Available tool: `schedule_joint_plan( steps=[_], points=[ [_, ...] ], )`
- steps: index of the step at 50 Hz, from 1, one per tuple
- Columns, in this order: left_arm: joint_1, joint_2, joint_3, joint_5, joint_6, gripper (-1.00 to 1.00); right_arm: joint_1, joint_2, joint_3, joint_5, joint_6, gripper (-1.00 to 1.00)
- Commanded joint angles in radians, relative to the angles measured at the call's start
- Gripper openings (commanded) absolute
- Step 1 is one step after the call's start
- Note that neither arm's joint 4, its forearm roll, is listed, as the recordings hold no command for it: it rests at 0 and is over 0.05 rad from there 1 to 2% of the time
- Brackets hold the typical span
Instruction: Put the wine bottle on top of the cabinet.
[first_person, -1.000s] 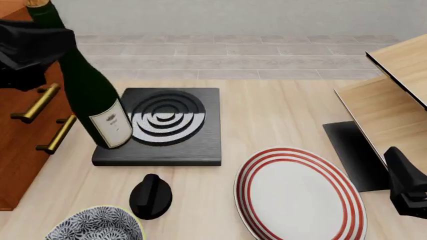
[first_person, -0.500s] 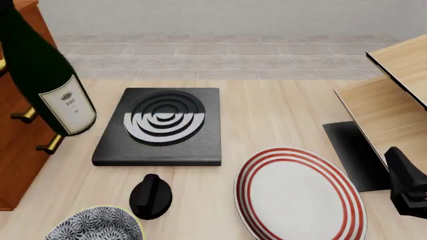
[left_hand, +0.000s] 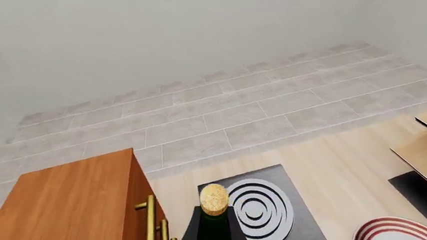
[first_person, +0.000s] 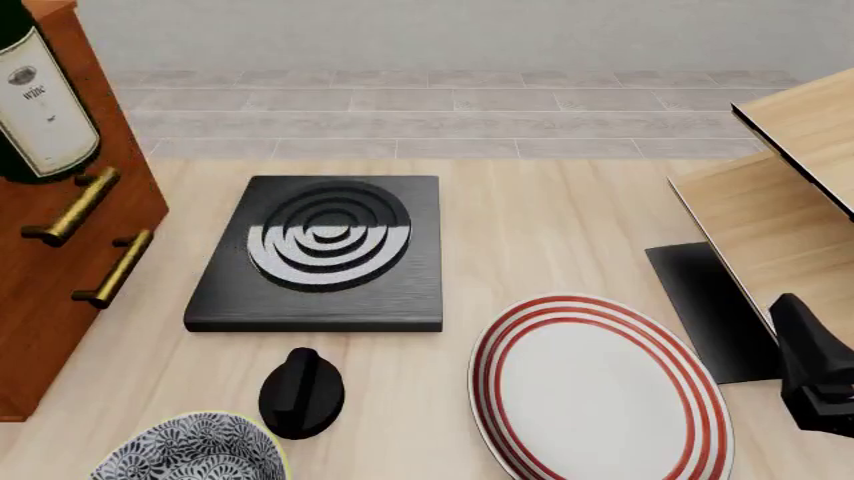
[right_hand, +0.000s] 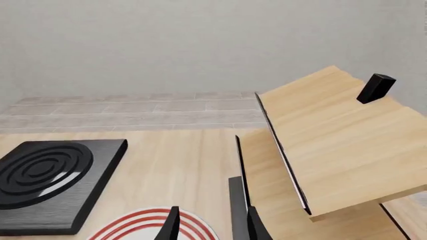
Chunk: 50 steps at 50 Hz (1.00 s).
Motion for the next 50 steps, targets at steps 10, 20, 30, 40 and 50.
schedule_joint_plan(
  steps=[10,20,30,40,50],
  points=[
    [0.162,0.116,-0.199,0.046,0.039,-1.00,-0.001,0.000,0.000,0.000,0.001,1.00],
    [0.190,0.175,-0.321,0.097,0.049,-1.00,-0.003,0.004,0.000,-0.002,0.002,1.00],
    [0.298,0.230,-0.374,0.113,0.095,-1.00,-0.006,0.006,0.000,-0.003,0.008,1.00],
    [0.362,0.246,-0.369,0.104,0.096,-1.00,-0.008,-0.001,0.000,0.001,0.010,1.00],
    [0.439,0.231,-0.309,0.070,0.094,-1.00,-0.009,-0.005,0.000,0.004,0.011,1.00]
  ],
)
